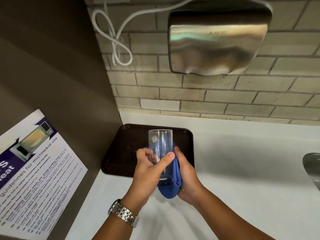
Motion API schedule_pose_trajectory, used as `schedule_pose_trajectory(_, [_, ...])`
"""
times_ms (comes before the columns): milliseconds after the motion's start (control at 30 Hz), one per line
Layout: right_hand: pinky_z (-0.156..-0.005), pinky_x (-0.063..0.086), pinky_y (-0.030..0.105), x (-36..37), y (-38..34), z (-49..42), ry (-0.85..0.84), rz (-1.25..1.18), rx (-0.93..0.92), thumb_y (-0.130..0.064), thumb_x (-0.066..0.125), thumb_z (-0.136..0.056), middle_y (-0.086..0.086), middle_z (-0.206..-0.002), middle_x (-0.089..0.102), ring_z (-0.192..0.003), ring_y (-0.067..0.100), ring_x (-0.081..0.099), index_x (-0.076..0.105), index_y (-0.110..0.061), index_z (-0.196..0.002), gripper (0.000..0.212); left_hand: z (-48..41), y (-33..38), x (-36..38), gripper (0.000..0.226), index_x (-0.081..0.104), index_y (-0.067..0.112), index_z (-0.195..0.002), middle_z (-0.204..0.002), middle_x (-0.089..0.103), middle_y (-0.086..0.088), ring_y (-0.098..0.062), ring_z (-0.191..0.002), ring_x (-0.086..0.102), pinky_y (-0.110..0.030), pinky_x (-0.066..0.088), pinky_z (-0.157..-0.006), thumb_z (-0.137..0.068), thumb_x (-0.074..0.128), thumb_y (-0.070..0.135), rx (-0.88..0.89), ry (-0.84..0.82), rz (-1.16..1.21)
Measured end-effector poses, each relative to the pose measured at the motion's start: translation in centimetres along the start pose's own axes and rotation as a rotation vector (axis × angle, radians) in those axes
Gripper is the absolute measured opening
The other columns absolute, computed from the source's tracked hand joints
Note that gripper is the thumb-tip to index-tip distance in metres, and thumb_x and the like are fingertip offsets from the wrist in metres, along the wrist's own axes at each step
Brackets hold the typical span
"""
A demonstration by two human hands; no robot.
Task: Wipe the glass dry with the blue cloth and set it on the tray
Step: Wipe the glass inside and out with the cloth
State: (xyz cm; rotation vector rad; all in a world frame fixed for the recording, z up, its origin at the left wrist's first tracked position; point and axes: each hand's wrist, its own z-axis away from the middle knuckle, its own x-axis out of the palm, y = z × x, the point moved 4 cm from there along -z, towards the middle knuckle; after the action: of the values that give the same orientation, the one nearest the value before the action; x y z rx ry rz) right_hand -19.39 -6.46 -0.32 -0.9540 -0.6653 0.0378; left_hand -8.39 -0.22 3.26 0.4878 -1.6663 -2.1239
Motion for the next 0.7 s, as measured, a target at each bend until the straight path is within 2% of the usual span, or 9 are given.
schedule_pose_trajectory(100, [-0.098,0.062,0.047,-0.3,1.0,0.2,0.028,-0.056,0.024,-0.062,0.058,-0.102,0.02,-0.135,0.077,-0.123,0.035,0.076,0.077,-0.018,-0.132,0.056,-0.3,-0.1,-0.5,0.066,0.06,0.025,-0.123,-0.127,0.073,-0.016,-0.032,-0.116,0.078,-0.05,0.069,-0.095,-0.074,0.092,0.056,0.051,0.006,-0.055])
schedule_pose_trajectory(200, [-0.108,0.058,0.052,-0.5,2.0,0.5,0.044,-0.08,0.037,-0.06,0.06,-0.101,0.023,-0.137,0.075,-0.127,0.039,0.072,0.077,-0.015,-0.132,0.058,-0.4,-0.6,-0.9,0.059,0.07,0.025,-0.121,-0.116,0.082,-0.006,-0.021,-0.106,0.083,-0.035,0.071,-0.084,-0.077,0.093,0.058,0.07,-0.024,0.005])
schedule_pose_trajectory(267, [-0.099,0.061,0.046,-0.5,2.3,0.8,0.044,-0.097,0.002,-0.059,0.062,-0.097,0.021,-0.133,0.077,-0.12,0.035,0.077,0.079,-0.016,-0.128,0.056,-0.2,-0.6,-0.8,0.059,0.074,0.025,-0.119,-0.109,0.085,0.0,-0.017,-0.101,0.085,-0.026,0.068,-0.076,-0.076,0.094,0.06,0.089,-0.027,0.051])
schedule_pose_trajectory(300, [-0.094,0.063,0.042,-0.3,2.2,0.9,0.05,-0.1,-0.027,-0.058,0.062,-0.094,0.02,-0.131,0.078,-0.115,0.032,0.079,0.08,-0.017,-0.126,0.055,-0.2,-0.7,-0.8,0.056,0.075,0.025,-0.118,-0.108,0.086,0.001,-0.018,-0.101,0.085,-0.027,0.068,-0.076,-0.077,0.095,0.058,0.1,-0.023,0.062])
schedule_pose_trajectory(367, [-0.087,0.064,0.039,-0.1,1.9,1.0,0.067,-0.088,-0.083,-0.057,0.062,-0.092,0.018,-0.126,0.08,-0.108,0.03,0.082,0.082,-0.018,-0.122,0.054,-0.2,-0.7,-0.5,0.05,0.078,0.029,-0.116,-0.111,0.085,-0.004,-0.024,-0.105,0.085,-0.034,0.07,-0.083,-0.075,0.087,0.057,0.124,-0.016,0.089])
schedule_pose_trajectory(467, [-0.08,0.066,0.036,0.3,1.5,1.3,0.081,-0.035,-0.13,-0.054,0.055,-0.102,0.017,-0.119,0.083,-0.103,0.029,0.083,0.083,-0.019,-0.119,0.048,-0.1,-0.7,-0.4,0.038,0.082,0.04,-0.108,-0.125,0.078,-0.01,-0.028,-0.113,0.082,-0.046,0.07,-0.094,-0.075,0.082,0.059,0.144,-0.022,0.142])
schedule_pose_trajectory(533, [-0.085,0.067,0.038,0.5,1.2,1.6,0.102,0.03,-0.174,-0.051,0.047,-0.109,0.013,-0.117,0.084,-0.105,0.028,0.083,0.081,-0.02,-0.122,0.047,-0.2,-0.8,-0.5,0.037,0.084,0.038,-0.108,-0.117,0.085,-0.006,-0.025,-0.106,0.085,-0.037,0.071,-0.084,-0.078,0.079,0.059,0.15,-0.038,0.179])
schedule_pose_trajectory(600, [-0.094,0.066,0.036,0.9,0.6,2.0,0.108,0.128,-0.273,-0.046,0.042,-0.113,0.006,-0.118,0.085,-0.11,0.025,0.082,0.079,-0.028,-0.125,0.043,-0.3,-0.8,-0.8,0.04,0.083,0.036,-0.111,-0.108,0.088,-0.001,-0.018,-0.097,0.086,-0.026,0.067,-0.073,-0.081,0.075,0.061,0.143,-0.007,0.233])
schedule_pose_trajectory(700, [-0.089,0.058,0.012,2.1,-0.5,2.6,0.079,0.311,-0.422,-0.042,0.038,-0.114,-0.019,-0.115,0.082,-0.109,0.003,0.078,0.074,-0.055,-0.118,0.039,-0.6,-1.0,-1.0,0.044,0.078,0.044,-0.123,-0.114,0.087,0.004,-0.017,-0.104,0.085,-0.031,0.067,-0.08,-0.088,0.065,0.066,0.114,0.058,0.287])
